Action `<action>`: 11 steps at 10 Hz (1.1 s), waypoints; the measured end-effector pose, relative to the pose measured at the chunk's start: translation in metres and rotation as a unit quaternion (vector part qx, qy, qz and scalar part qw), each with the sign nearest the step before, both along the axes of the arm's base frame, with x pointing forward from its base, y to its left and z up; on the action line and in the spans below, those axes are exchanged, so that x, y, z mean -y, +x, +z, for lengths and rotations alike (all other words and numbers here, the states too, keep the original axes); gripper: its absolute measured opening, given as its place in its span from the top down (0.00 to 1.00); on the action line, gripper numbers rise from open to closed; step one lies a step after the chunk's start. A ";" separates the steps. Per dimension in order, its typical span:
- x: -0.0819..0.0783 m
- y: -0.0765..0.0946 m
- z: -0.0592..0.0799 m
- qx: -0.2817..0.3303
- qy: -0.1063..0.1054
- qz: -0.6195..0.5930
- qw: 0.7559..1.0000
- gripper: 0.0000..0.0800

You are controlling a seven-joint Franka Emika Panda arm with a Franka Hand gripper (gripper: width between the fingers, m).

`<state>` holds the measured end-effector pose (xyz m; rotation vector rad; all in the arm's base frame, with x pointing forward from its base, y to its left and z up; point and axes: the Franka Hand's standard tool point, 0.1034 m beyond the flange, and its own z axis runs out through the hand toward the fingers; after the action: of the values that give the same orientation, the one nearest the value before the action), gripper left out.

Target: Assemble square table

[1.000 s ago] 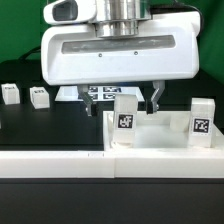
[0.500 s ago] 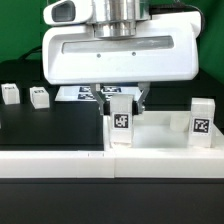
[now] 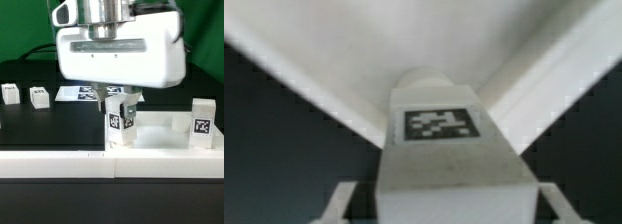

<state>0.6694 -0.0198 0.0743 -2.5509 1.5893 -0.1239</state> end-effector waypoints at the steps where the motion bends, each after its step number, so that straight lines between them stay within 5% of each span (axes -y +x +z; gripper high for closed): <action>1: 0.002 -0.001 0.000 -0.011 0.024 -0.094 0.995 0.64; 3: 0.005 -0.002 0.000 -0.024 0.054 -0.166 0.984 0.64; 7: 0.004 -0.004 0.000 -0.029 0.054 -0.169 0.984 0.54; 8: -0.002 -0.007 -0.002 -0.028 0.026 -0.085 0.996 0.32; 11: -0.013 -0.005 0.001 0.001 -0.013 0.163 0.986 0.20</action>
Offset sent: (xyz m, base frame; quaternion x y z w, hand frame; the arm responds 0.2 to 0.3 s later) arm 0.0231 0.0000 0.0123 0.0494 -0.0408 0.2364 0.9695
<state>0.6645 -0.0069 0.0749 -2.7870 1.1523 -0.1142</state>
